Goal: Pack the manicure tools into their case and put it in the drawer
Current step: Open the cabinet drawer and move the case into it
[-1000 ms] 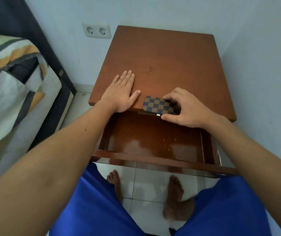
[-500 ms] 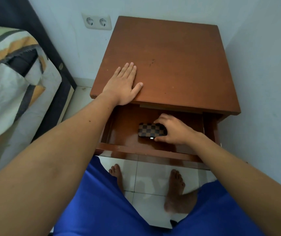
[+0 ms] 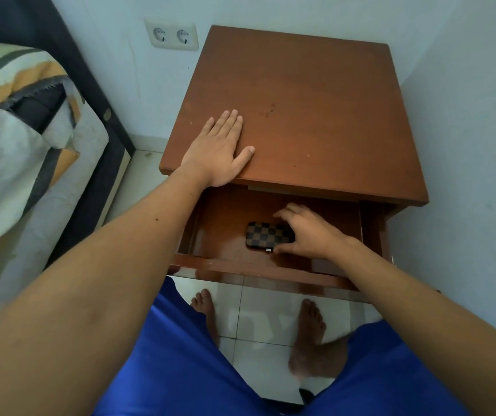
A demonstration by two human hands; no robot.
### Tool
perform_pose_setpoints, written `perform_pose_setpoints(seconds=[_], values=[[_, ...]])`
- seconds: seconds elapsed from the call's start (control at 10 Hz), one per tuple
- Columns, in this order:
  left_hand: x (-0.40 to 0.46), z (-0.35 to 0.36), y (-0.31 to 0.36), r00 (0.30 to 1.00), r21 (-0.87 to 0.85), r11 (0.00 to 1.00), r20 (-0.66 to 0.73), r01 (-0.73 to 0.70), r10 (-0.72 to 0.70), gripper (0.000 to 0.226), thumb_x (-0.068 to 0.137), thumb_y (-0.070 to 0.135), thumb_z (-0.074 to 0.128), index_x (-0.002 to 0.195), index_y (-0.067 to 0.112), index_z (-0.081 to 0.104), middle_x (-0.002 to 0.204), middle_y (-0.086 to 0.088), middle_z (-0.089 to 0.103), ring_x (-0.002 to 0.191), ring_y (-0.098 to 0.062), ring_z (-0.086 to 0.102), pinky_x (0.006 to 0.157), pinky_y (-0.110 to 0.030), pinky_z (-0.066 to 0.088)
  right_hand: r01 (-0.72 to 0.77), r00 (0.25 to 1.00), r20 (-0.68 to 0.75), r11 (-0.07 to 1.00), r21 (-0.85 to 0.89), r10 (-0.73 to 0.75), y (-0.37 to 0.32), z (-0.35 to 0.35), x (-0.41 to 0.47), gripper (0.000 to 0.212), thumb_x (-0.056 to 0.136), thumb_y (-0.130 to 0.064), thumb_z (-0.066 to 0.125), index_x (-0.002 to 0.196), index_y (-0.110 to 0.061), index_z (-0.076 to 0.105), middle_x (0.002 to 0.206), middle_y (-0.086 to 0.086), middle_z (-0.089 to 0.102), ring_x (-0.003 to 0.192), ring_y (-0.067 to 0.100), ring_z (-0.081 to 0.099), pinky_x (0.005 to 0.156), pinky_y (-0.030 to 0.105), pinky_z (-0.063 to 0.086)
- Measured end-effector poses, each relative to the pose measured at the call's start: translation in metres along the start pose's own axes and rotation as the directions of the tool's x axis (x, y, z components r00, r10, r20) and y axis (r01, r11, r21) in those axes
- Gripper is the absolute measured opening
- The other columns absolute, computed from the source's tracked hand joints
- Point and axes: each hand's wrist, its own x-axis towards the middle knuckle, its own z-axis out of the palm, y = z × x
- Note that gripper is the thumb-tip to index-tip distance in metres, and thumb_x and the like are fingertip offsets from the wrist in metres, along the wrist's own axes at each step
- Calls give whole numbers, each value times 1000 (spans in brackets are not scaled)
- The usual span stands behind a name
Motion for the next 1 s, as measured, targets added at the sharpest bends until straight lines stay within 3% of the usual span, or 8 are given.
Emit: perform_pose_setpoints(seconds=[0.1, 0.2, 0.3, 0.5, 0.8, 1.0], values=[[0, 0, 0, 1000, -3, 1000, 2, 2, -2, 80, 108, 64, 12, 170, 14, 3, 179, -5, 0, 165, -19, -2, 133, -41, -1, 77, 991, -121, 983, 169, -57, -11, -22, -32, 77, 87, -68, 68, 150, -28, 49, 147, -6, 51, 134, 13, 52, 108, 37, 51], [1, -1, 0, 1000, 0, 1000, 1, 5, -5, 80, 108, 64, 13, 170, 14, 4, 179, -5, 1, 165, -20, -2, 133, -40, -1, 191, 976, -146, 953, 234, -160, -26, -34, -78, 96, 80, -80, 67, 157, -32, 37, 153, -16, 39, 138, 2, 41, 111, 24, 42], [0, -1, 1, 1000, -2, 1000, -1, 4, -4, 80, 108, 64, 13, 170, 14, 4, 179, -6, 1, 165, -20, -2, 133, -40, 0, 229, 963, -152, 973, 15, -224, -30, -24, -96, 118, 75, -86, 65, 166, -26, 17, 170, -11, 18, 156, 6, 17, 125, 29, 26], [-1, -2, 1, 1000, -5, 1000, -2, 9, -9, 80, 108, 63, 13, 170, 14, 4, 179, -6, 1, 165, -20, -2, 133, -40, -1, 147, 948, -245, 962, -230, -203, -30, -30, -85, 145, 67, -97, 55, 166, -11, -7, 175, 4, -16, 161, 19, -18, 131, 40, -4], [0, 0, -1, 1000, -16, 1000, -4, -6, 6, 80, 108, 63, 14, 170, 13, 5, 178, -6, 1, 165, -19, -3, 133, -40, -1, 19, 956, -274, 960, -280, -99, -16, -54, -51, 156, 58, -106, 48, 165, -9, -12, 174, 7, -20, 160, 22, -20, 132, 46, -3], [1, 1, 0, 1000, -10, 1000, -3, -2, 2, 79, 109, 62, 13, 170, 13, 4, 178, -6, 1, 165, -19, -3, 133, -40, -1, -25, 944, -323, 965, -262, -63, -5, -64, -30, 132, 74, -96, 47, 168, -15, 0, 176, 0, -8, 162, 17, -9, 132, 44, 5]])
